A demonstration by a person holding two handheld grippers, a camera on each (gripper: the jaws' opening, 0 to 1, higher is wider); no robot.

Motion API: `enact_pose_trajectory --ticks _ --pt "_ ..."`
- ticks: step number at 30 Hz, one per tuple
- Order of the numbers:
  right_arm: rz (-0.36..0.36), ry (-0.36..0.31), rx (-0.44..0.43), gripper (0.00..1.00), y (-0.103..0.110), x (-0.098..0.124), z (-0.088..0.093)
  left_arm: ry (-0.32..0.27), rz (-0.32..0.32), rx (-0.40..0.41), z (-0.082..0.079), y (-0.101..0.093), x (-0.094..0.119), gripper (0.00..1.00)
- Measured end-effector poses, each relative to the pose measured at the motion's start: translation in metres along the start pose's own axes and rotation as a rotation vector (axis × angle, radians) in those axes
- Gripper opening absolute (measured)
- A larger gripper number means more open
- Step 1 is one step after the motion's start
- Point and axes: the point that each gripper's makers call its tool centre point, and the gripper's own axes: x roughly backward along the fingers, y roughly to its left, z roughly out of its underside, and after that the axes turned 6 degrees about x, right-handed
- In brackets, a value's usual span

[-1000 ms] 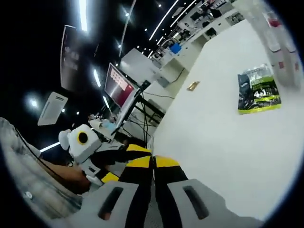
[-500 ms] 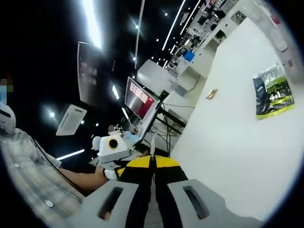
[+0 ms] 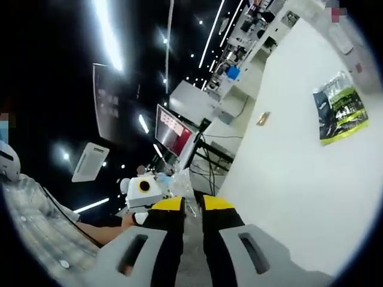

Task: Arrange the skincare products in the storage area until every visible bottle or jar stands upright without overlapping.

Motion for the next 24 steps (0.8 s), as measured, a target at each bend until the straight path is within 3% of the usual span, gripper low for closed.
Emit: enact_pose_trajectory --ticks 6,14,20,24 --pt "0.001 0.013 -0.020 0.06 -0.001 0.000 0.003 -0.041 0.014 0.061 -0.009 0.002 0.004 0.00" --pt "0.005 0.034 0.006 0.00 -0.001 0.001 0.005 -0.043 -0.033 0.039 -0.008 0.009 0.001 0.01" --pt "0.021 0.032 0.045 0.00 -0.001 0.003 0.004 -0.020 -0.085 -0.113 -0.003 0.011 -0.002 0.08" --pt "0.018 0.001 0.042 0.00 -0.001 0.004 -0.002 0.030 -0.242 -0.342 -0.001 0.028 -0.002 0.36"
